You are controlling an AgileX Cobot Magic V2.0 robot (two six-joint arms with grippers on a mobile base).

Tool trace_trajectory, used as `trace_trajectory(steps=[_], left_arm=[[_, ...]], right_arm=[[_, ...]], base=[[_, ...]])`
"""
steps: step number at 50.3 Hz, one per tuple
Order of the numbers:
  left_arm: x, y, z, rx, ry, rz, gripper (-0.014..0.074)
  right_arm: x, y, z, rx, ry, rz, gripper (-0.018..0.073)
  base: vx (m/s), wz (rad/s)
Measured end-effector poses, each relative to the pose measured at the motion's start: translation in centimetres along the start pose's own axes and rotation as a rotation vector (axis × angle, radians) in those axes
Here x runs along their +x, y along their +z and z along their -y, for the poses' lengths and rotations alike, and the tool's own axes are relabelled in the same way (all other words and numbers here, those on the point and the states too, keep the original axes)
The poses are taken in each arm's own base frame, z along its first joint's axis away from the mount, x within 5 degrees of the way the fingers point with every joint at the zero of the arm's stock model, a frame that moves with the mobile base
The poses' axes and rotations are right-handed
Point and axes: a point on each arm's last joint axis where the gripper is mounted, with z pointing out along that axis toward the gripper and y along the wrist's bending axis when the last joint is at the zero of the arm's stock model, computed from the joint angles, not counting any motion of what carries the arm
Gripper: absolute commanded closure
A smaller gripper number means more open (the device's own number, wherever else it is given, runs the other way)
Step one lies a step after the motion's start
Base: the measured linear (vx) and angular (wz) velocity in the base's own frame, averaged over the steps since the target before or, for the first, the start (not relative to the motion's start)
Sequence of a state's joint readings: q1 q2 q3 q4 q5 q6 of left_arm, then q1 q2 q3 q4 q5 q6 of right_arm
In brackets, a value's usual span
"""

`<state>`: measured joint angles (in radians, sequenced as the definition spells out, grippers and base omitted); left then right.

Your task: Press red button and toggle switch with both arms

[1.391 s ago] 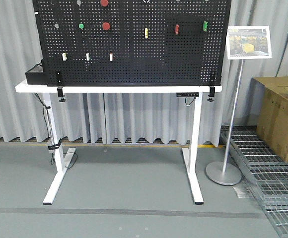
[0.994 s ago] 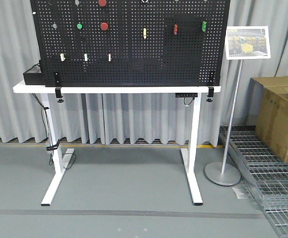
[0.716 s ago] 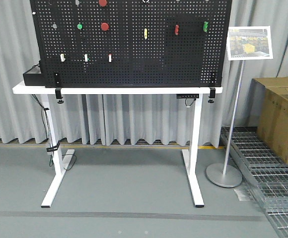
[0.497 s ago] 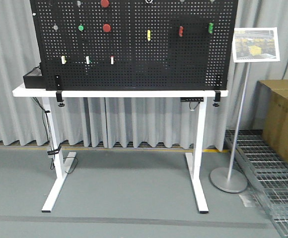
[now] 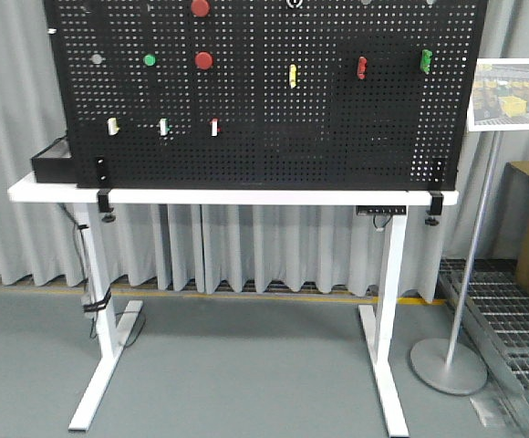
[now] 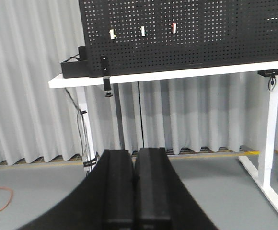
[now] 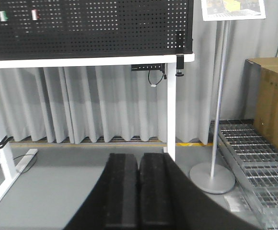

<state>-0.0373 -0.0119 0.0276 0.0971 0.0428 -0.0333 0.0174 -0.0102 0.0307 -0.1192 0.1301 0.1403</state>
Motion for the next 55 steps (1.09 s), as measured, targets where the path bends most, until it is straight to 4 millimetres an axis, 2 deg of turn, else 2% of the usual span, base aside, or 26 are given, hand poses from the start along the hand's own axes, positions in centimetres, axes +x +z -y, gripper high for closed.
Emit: trace_trajectory(steps=[55], left_arm=[[0.0, 0.0, 0.0, 0.0, 0.0, 0.0, 0.0594]], right_arm=[[0.0, 0.0, 0.0, 0.0, 0.0, 0.0, 0.0563]], base=[[0.46, -0.02]])
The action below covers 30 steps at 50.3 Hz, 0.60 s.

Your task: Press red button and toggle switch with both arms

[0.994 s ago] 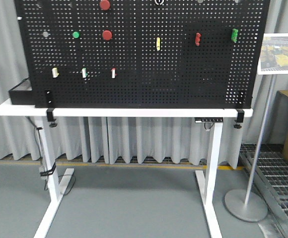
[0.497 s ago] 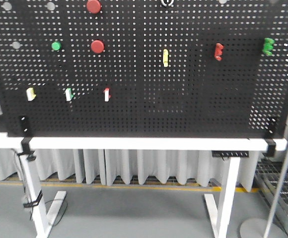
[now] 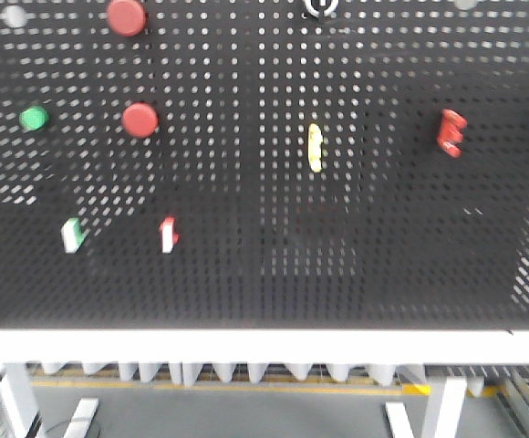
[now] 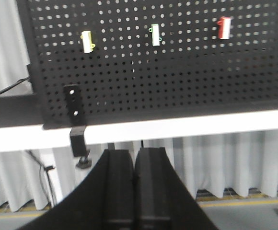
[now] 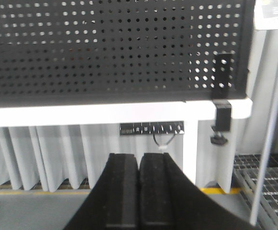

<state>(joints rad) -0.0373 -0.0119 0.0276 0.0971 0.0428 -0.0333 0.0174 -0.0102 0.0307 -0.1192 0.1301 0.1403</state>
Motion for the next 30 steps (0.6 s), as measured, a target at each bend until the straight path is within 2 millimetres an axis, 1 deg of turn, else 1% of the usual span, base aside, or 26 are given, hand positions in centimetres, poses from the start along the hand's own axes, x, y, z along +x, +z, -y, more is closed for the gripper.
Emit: trace_trajectory(steps=[14, 30], left_arm=[[0.0, 0.0, 0.0, 0.0, 0.0, 0.0, 0.0594], [0.0, 0.0, 0.0, 0.0, 0.0, 0.0, 0.0594]], right_arm=[[0.0, 0.0, 0.0, 0.0, 0.0, 0.0, 0.0563], [0.0, 0.0, 0.0, 0.0, 0.0, 0.0, 0.0563]], base=[[0.29, -0.02], [0.15, -0.03]])
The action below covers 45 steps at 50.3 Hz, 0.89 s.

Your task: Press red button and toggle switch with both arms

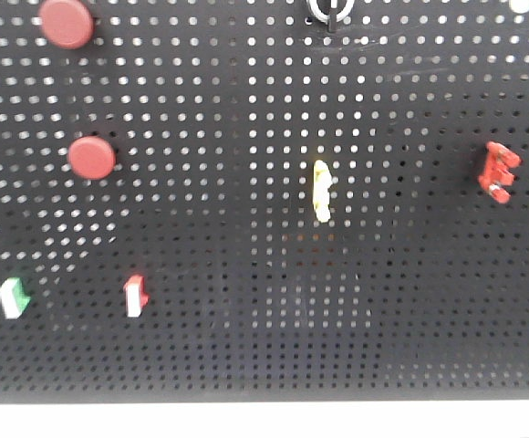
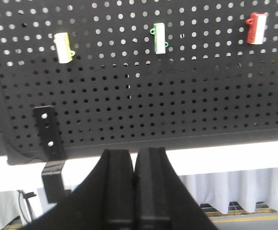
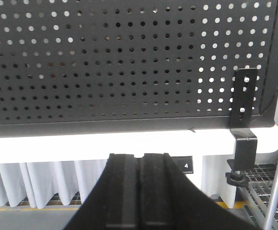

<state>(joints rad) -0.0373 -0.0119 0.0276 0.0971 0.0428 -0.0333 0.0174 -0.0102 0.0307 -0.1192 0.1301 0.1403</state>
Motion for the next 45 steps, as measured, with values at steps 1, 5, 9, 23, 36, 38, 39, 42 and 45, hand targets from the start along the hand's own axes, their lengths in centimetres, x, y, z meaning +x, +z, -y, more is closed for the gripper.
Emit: trace_trajectory(steps=[1, 5, 9, 23, 36, 38, 39, 42, 45], left_arm=[[0.0, 0.0, 0.0, 0.0, 0.0, 0.0, 0.0594], [0.0, 0.0, 0.0, 0.0, 0.0, 0.0, 0.0594], [0.0, 0.0, 0.0, 0.0, 0.0, 0.0, 0.0594], [0.0, 0.0, 0.0, 0.0, 0.0, 0.0, 0.0594], [0.0, 0.0, 0.0, 0.0, 0.0, 0.0, 0.0594], [0.0, 0.0, 0.0, 0.0, 0.0, 0.0, 0.0594], [0.0, 0.0, 0.0, 0.0, 0.0, 0.0, 0.0594], [0.0, 0.0, 0.0, 0.0, 0.0, 0.0, 0.0594], [0.0, 0.0, 0.0, 0.0, 0.0, 0.0, 0.0594]], right_arm=[[0.0, 0.0, 0.0, 0.0, 0.0, 0.0, 0.0563], [0.0, 0.0, 0.0, 0.0, 0.0, 0.0, 0.0563], [0.0, 0.0, 0.0, 0.0, 0.0, 0.0, 0.0563], [0.0, 0.0, 0.0, 0.0, 0.0, 0.0, 0.0563], [0.0, 0.0, 0.0, 0.0, 0.0, 0.0, 0.0563], [0.0, 0.0, 0.0, 0.0, 0.0, 0.0, 0.0563], [0.0, 0.0, 0.0, 0.0, 0.0, 0.0, 0.0563], [-0.01, 0.0, 0.0, 0.0, 0.0, 0.001, 0.0563], [-0.05, 0.0, -0.01, -0.001, 0.0, 0.006, 0.0563]], base=[[0.07, -0.03], [0.05, -0.01], [0.03, -0.01], [0.0, 0.0], [0.0, 0.0], [0.0, 0.0], [0.0, 0.0], [0.0, 0.0], [0.0, 0.0]])
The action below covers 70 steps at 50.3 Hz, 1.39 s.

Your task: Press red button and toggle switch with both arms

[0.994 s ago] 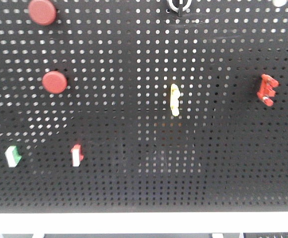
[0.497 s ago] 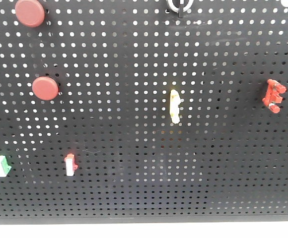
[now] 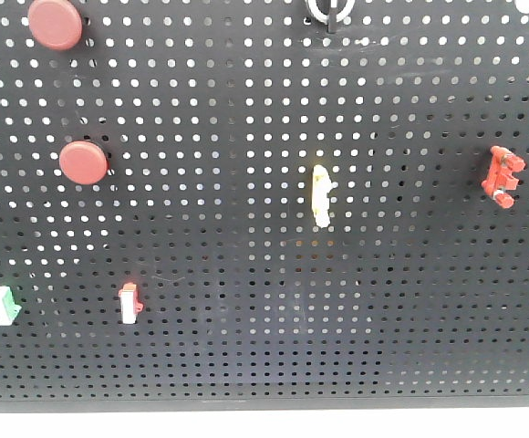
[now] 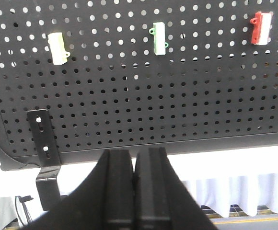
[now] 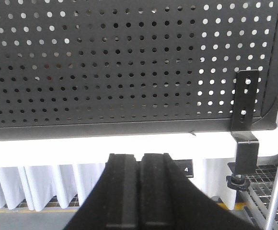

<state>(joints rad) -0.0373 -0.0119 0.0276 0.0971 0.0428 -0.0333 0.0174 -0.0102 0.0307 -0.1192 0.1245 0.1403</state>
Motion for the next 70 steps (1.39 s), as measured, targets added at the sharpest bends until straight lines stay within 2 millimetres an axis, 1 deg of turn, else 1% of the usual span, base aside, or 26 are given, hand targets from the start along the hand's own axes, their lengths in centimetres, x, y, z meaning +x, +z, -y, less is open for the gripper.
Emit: trace_trajectory(steps=[9, 15, 18, 20, 21, 22, 23, 25, 26, 27, 28, 29, 30, 32, 34, 36, 37, 40, 43, 48, 53, 55, 59, 63, 70], left_arm=[[-0.3, 0.0, 0.0, 0.001, -0.001, 0.035, 0.0594], [-1.2, -0.1, 0.0, 0.005, -0.004, 0.132, 0.0594], [-1.7, -0.2, 0.1, 0.007, -0.004, 0.19, 0.0594], [-2.5, -0.3, 0.0, 0.006, -0.004, 0.229, 0.0594], [-3.1, -0.4, 0.0, 0.005, -0.004, 0.246, 0.0594], [-3.9, -0.6, -0.1, 0.003, -0.004, 0.269, 0.0594], [-4.6, -0.7, -0.1, 0.002, -0.004, 0.282, 0.0594], [-7.0, -1.4, -0.3, -0.004, -0.003, 0.34, 0.0594], [-7.9, -1.6, -0.4, -0.006, -0.002, 0.354, 0.0594], [-9.4, -2.1, -0.5, -0.009, 0.003, 0.389, 0.0594], [-10.4, -2.3, -0.5, -0.012, 0.007, 0.4, 0.0594], [-12.0, -2.8, -0.6, -0.016, 0.013, 0.436, 0.0594], [-19.0, -4.1, -1.2, -0.051, 0.104, 0.51, 0.0594], [-21.3, -4.1, -1.3, -0.07, 0.15, 0.52, 0.0594], [-23.1, -4.1, -1.5, -0.089, 0.193, 0.522, 0.0594], [-24.2, -3.3, -1.7, -0.098, 0.216, 0.495, 0.0594], [-24.8, -2.9, -1.7, -0.101, 0.221, 0.485, 0.0594], [-25.6, -1.6, -1.9, -0.107, 0.24, 0.435, 0.0594], [-25.7, 0.0, -1.9, -0.103, 0.239, 0.375, 0.0594], [-24.9, 2.9, -1.9, -0.081, 0.209, 0.26, 0.0594], [-24.1, 5.4, -1.8, -0.057, 0.164, 0.186, 0.0594], [-23.9, 6.2, -1.7, -0.047, 0.152, 0.174, 0.0594], [-24.1, 7.5, -1.3, -0.01, 0.125, 0.226, 0.0594], [-24.5, 8.5, -0.6, 0.036, 0.116, 0.28, 0.0594], [-25.7, 10.0, 0.8, 0.129, 0.101, 0.303, 0.0594]], right_arm=[[-0.6, 0.0, -0.1, -0.009, 0.0, 0.063, 0.0563], [-1.3, -0.1, -0.2, -0.02, 0.0, 0.142, 0.0563], [-2.4, -0.3, -0.2, -0.024, -0.004, 0.191, 0.0563], [-3.7, -0.6, -0.3, -0.024, -0.012, 0.23, 0.0563], [-4.7, -0.9, -0.3, -0.024, -0.019, 0.262, 0.0563], [-5.4, -1.2, -0.3, -0.023, -0.026, 0.285, 0.0563], [-6.7, -1.6, -0.3, -0.022, -0.038, 0.32, 0.0563], [-9.4, -2.5, -0.4, -0.018, -0.061, 0.393, 0.0563], [-10.9, -3.0, -0.4, -0.016, -0.069, 0.425, 0.0563], [-11.8, -3.2, -0.4, -0.012, -0.08, 0.439, 0.0563], [-13.1, -3.6, -0.4, -0.008, -0.091, 0.464, 0.0563], [-13.9, -3.8, -0.4, -0.004, -0.098, 0.47, 0.0563], [-19.5, -3.9, -0.4, 0.021, -0.13, 0.472, 0.0563], [-20.8, -3.5, -0.4, 0.026, -0.133, 0.459, 0.0563], [-21.8, -2.9, -0.4, 0.03, -0.135, 0.444, 0.0563], [-22.9, -2.2, -0.4, 0.032, -0.135, 0.428, 0.0563], [-23.2, -1.9, -0.4, 0.032, -0.135, 0.421, 0.0563], [-23.8, -0.3, -0.4, 0.031, -0.137, 0.382, 0.0563], [-24.0, 1.1, -0.4, 0.029, -0.139, 0.343, 0.0563], [-23.6, 3.7, -0.5, 0.022, -0.143, 0.277, 0.0563], [-23.4, 5.6, -0.6, 0.009, -0.144, 0.257, 0.0563], [-23.4, 5.9, -0.7, 0.003, -0.144, 0.267, 0.0563], [-23.7, 6.5, -0.9, -0.011, -0.14, 0.304, 0.0563], [-23.9, 6.6, -1.0, -0.021, -0.139, 0.338, 0.0563], [-24.2, 6.5, -1.0, -0.027, -0.139, 0.365, 0.0563]], base=[[0.0, 0.0], [0.0, 0.0], [0.0, 0.0], [0.0, 0.0], [0.0, 0.0], [0.0, 0.0], [0.0, 0.0], [0.0, 0.0], [0.0, 0.0], [0.0, 0.0], [0.0, 0.0], [0.0, 0.0], [0.0, 0.0], [0.0, 0.0], [0.0, 0.0], [0.0, 0.0], [0.0, 0.0], [0.0, 0.0], [0.0, 0.0], [0.0, 0.0], [0.0, 0.0], [0.0, 0.0], [0.0, 0.0], [0.0, 0.0], [0.0, 0.0]])
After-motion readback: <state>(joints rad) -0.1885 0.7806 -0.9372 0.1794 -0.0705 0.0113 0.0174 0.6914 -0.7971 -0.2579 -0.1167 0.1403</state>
